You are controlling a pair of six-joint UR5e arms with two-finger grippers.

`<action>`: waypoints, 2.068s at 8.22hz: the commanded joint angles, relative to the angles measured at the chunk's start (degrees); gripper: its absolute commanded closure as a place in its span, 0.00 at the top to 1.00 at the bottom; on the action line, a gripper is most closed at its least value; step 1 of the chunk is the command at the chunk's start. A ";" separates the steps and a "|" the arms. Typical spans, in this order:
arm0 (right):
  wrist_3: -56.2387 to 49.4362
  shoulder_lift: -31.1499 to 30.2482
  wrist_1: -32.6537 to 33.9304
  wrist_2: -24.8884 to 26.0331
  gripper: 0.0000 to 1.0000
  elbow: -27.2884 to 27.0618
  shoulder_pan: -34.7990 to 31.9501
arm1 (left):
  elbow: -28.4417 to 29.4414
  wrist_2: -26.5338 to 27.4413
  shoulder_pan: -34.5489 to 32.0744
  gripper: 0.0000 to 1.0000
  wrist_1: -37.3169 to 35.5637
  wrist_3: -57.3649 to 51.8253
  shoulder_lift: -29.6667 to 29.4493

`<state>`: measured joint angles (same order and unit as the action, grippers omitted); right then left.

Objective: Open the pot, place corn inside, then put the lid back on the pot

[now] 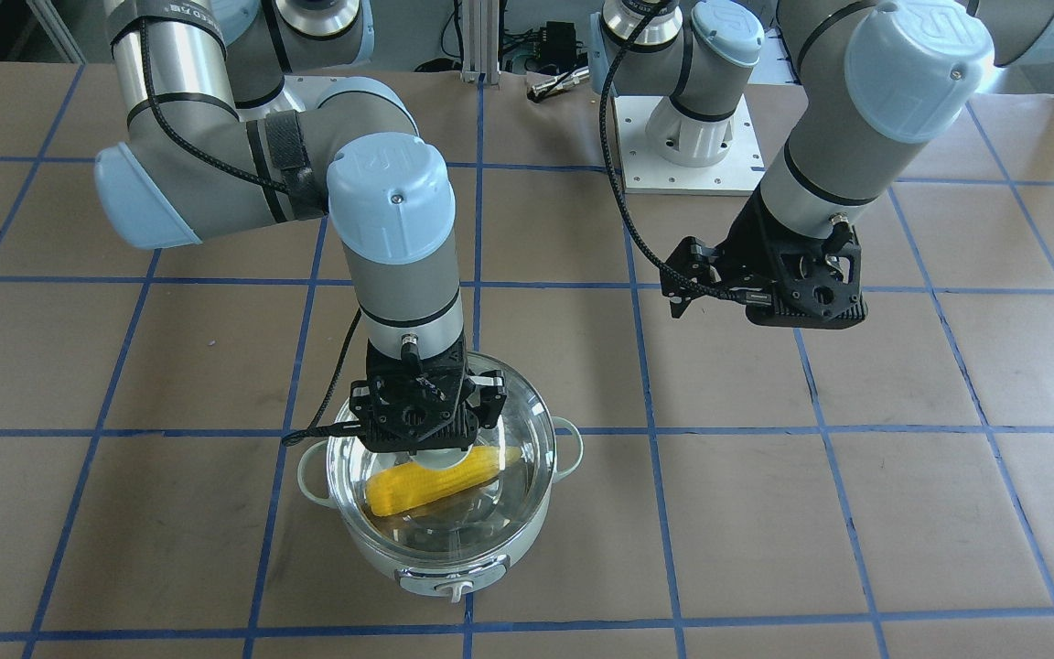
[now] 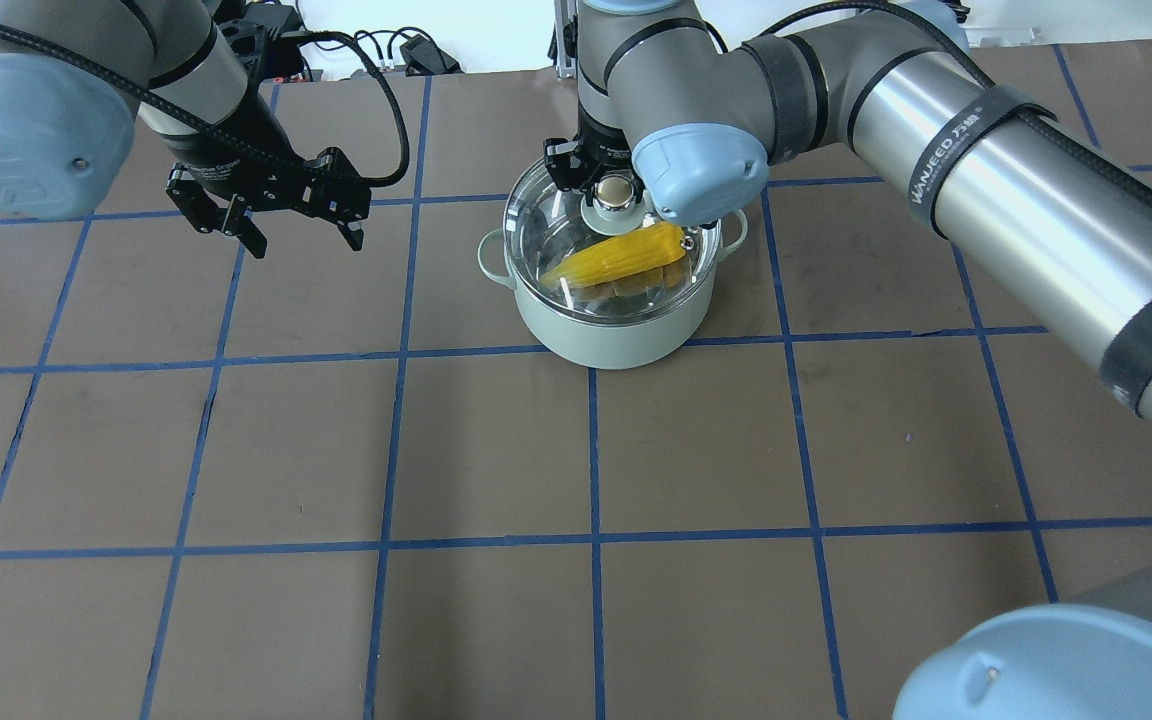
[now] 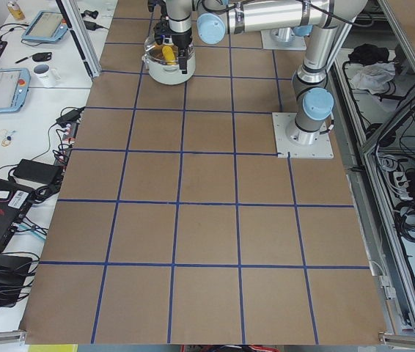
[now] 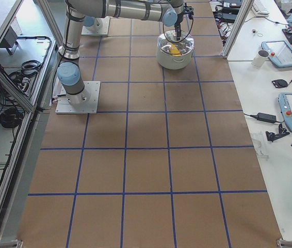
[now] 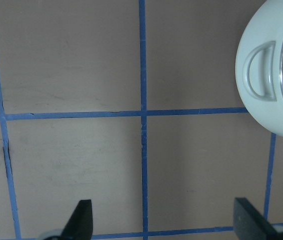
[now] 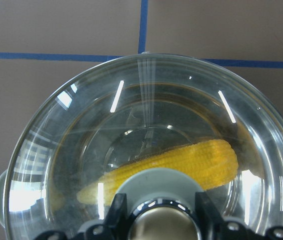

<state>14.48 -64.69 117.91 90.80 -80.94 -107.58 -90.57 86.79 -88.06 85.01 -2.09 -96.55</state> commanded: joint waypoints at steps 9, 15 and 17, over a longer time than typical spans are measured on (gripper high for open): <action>-0.07 0.88 1.27 0.00 0.25 -0.27 0.09 | -6.81 0.22 -1.50 1.00 -0.55 1.48 4.98; -0.42 0.53 0.74 0.08 0.25 -0.62 0.09 | -6.81 0.13 -1.50 1.00 -0.81 1.40 4.62; -0.51 0.70 0.65 0.17 0.25 -0.71 0.09 | -6.81 0.22 -1.50 1.00 -0.81 1.39 4.62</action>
<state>14.02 -64.09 118.63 90.97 -81.60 -107.49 -97.38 86.98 -89.56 84.20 -0.57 -91.93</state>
